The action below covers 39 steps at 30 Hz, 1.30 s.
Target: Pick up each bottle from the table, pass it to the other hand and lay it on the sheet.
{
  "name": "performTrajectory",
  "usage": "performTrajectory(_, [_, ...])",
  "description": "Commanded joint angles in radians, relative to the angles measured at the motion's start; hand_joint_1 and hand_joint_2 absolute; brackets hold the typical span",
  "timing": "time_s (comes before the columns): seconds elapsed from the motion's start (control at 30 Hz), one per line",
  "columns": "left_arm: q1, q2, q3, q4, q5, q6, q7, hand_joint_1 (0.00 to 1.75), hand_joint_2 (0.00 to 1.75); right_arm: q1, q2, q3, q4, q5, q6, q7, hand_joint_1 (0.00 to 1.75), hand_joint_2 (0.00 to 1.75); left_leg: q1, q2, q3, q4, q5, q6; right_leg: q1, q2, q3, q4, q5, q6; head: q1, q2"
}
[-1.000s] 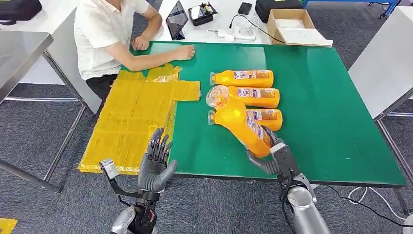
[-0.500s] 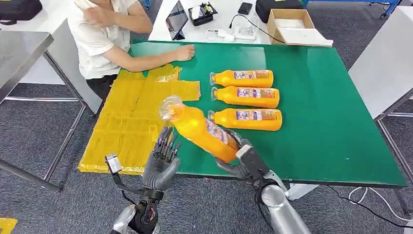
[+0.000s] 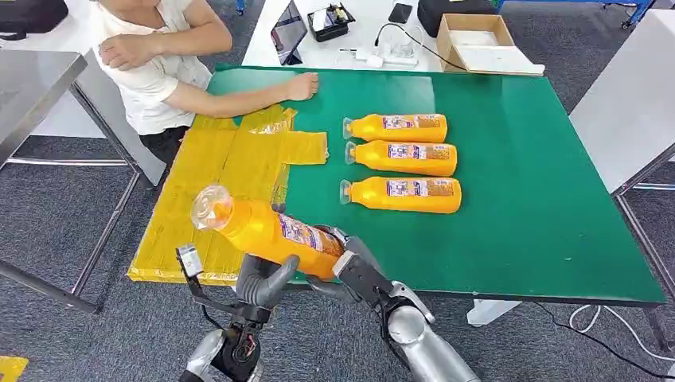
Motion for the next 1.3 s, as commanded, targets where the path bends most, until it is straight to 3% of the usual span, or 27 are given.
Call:
performTrajectory(0.03, [-0.052, 0.023, -0.038, 0.030, 0.020, 0.015, -0.013, 0.00, 1.75, -0.041, 0.013, 0.094, 0.086, -0.008, -0.008, -0.007, 1.75, 1.75, 0.002, 0.002, 0.002, 0.000, -0.001, -0.002, 0.002, 0.001, 0.002, -0.001, 0.000, -0.003, 0.000, 0.000])
performTrajectory(0.27, [-0.035, 0.030, -0.071, -0.070, -0.141, 0.069, -0.117, 0.00, 1.75, -0.044, -0.011, 0.099, 0.188, -0.047, 0.025, 0.013, 1.75, 1.75, 0.002, 0.000, 0.002, 0.000, 0.000, -0.001, 0.002, -0.001, 0.002, -0.001, 0.000, -0.002, 0.000, 0.000])
performTrajectory(0.3, [-0.036, 0.026, -0.063, -0.068, -0.142, 0.081, -0.116, 1.75, 1.75, -0.046, -0.013, 0.102, 0.198, -0.045, 0.027, 0.006, 1.75, 1.75, 0.001, 0.000, 0.001, 0.000, 0.000, -0.001, 0.001, -0.001, 0.001, -0.001, 0.000, -0.002, 0.000, 0.000])
performTrajectory(0.5, [-0.058, 0.014, -0.015, -0.020, -0.126, 0.042, -0.163, 1.75, 1.75, -0.054, -0.019, 0.143, 0.237, -0.027, 0.038, -0.013, 1.75, 1.75, 0.002, -0.001, 0.001, -0.001, 0.000, -0.002, 0.002, -0.002, 0.002, -0.002, 0.000, -0.003, 0.000, 0.000])
performTrajectory(0.63, [-0.045, 0.016, -0.029, -0.049, -0.155, 0.010, -0.197, 1.75, 1.75, -0.052, -0.029, 0.144, 0.232, -0.032, 0.043, -0.018, 1.66, 1.75, 0.003, -0.002, 0.001, -0.001, 0.000, -0.002, 0.003, -0.003, 0.002, -0.002, 0.000, -0.003, 0.000, 0.000])
performTrajectory(0.7, [-0.033, 0.016, -0.028, -0.072, -0.165, 0.003, -0.204, 1.75, 1.75, -0.046, -0.035, 0.141, 0.225, -0.042, 0.056, -0.014, 1.50, 1.75, 0.003, -0.001, 0.002, -0.001, 0.000, -0.002, 0.003, -0.003, 0.002, -0.003, 0.000, -0.004, 0.000, 0.000])
performTrajectory(0.73, [-0.030, 0.015, -0.026, -0.078, -0.170, 0.002, -0.205, 1.75, 1.75, -0.044, -0.037, 0.133, 0.231, -0.061, 0.080, 0.005, 1.19, 1.75, 0.002, -0.001, 0.001, 0.000, 0.000, -0.002, 0.003, -0.003, 0.001, -0.002, -0.001, -0.003, 0.000, 0.000])
performTrajectory(0.77, [-0.029, 0.015, -0.023, -0.079, -0.170, 0.002, -0.204, 1.75, 1.75, -0.042, -0.038, 0.124, 0.236, -0.082, 0.105, 0.015, 0.10, 1.75, 0.002, -0.001, 0.001, 0.000, 0.000, -0.001, 0.002, -0.003, 0.000, -0.002, 0.000, -0.002, 0.000, 0.000])
performTrajectory(0.8, [-0.032, 0.016, -0.017, -0.077, -0.171, 0.002, -0.205, 1.75, 1.75, -0.038, -0.039, 0.112, 0.236, -0.106, 0.117, 0.014, 0.00, 1.75, 0.003, -0.001, 0.002, 0.000, 0.000, -0.002, 0.003, -0.003, 0.002, -0.003, 0.000, -0.003, 0.000, 0.000])
performTrajectory(0.87, [-0.038, 0.018, -0.006, -0.074, -0.174, 0.004, -0.208, 1.75, 1.75, -0.036, -0.041, 0.105, 0.226, -0.112, 0.108, 0.010, 0.00, 1.75, 0.004, -0.002, 0.003, -0.001, 0.000, -0.002, 0.005, -0.004, 0.004, -0.004, 0.000, -0.004, 0.000, 0.000])
performTrajectory(0.9, [-0.035, 0.017, 0.004, -0.076, -0.148, -0.023, -0.207, 1.75, 1.75, -0.029, -0.041, 0.097, 0.206, -0.116, 0.096, 0.005, 0.00, 0.00, 0.002, -0.001, 0.000, 0.000, 0.000, -0.001, 0.002, -0.003, 0.000, -0.002, 0.000, -0.002, 0.000, 0.000])
performTrajectory(1.07, [-0.013, 0.027, 0.066, -0.096, -0.127, -0.019, -0.164, 1.75, 1.75, 0.028, -0.053, 0.061, 0.059, -0.082, 0.002, -0.006, 0.00, 0.00, 0.002, 0.002, 0.000, 0.000, -0.001, -0.002, 0.002, 0.000, 0.000, -0.001, 0.000, -0.003, 0.001, 0.000])
performTrajectory(1.27, [-0.012, 0.029, 0.070, -0.097, -0.126, -0.021, -0.160, 1.75, 1.75, 0.034, -0.055, 0.060, 0.046, -0.079, 0.002, 0.000, 0.00, 0.00, 0.002, 0.003, 0.000, 0.000, -0.001, -0.002, 0.002, 0.001, -0.001, -0.001, 0.000, -0.003, 0.000, 0.000])
performTrajectory(1.3, [-0.012, 0.029, 0.086, -0.097, -0.213, 0.086, -0.148, 1.75, 1.75, 0.053, -0.052, 0.034, 0.042, -0.107, 0.028, 0.017, 0.00, 0.00, 0.002, 0.002, 0.000, 0.000, -0.001, -0.002, 0.003, 0.001, -0.001, -0.001, 0.000, -0.004, 0.000, 0.000])
